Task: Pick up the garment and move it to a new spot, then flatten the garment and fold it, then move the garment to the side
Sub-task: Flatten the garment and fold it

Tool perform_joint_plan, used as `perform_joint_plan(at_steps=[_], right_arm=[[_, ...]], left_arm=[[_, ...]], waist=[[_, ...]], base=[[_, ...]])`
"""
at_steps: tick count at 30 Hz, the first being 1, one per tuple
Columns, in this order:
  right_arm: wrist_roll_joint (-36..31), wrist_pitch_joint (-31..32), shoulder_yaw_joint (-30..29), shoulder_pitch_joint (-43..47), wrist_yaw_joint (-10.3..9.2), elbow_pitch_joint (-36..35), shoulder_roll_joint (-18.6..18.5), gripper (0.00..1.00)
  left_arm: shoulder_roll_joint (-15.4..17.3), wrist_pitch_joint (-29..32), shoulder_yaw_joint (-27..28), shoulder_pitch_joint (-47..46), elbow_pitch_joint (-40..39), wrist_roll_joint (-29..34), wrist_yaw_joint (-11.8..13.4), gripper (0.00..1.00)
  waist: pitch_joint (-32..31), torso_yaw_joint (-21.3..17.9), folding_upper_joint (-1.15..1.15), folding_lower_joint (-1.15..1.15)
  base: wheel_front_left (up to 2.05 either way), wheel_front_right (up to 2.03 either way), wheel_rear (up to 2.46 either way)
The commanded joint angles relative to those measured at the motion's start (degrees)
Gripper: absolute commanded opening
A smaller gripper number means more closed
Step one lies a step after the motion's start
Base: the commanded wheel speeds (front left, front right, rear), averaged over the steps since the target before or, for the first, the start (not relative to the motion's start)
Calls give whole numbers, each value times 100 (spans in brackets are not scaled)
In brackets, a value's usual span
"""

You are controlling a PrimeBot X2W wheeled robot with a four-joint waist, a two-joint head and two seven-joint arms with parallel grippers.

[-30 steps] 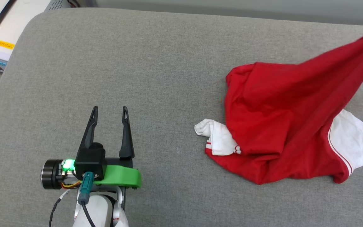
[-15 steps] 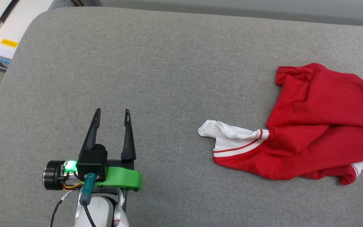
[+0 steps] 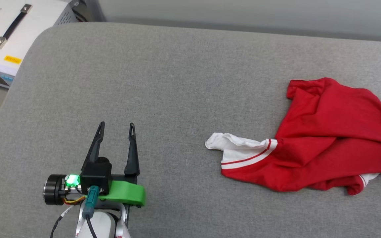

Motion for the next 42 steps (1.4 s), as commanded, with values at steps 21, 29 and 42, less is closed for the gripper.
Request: perform_joint_plan(at_steps=[21, 29, 42], right_arm=[[-3244, -37, -2088, 1619, -3, -4109, 2281, 100], [-3386, 291, -2106, 1679, -3, -4661, 2523, 100], [-3355, 259, -1898, 1239, -3, -4628, 2621, 100]], left_arm=[[1593, 1333, -1521, -2050, 467, -1271, -1298, 100], [2555, 3669, -3712, -3355, 259, -3409, -1301, 100], [2665, 4458, -5513, -4703, 864, -4701, -1301, 100]], waist=[[-180, -498, 0, 0], [37, -677, 0, 0], [609, -1116, 0, 0]], base=[[0, 0, 0], [0, 0, 0], [0, 0, 0]])
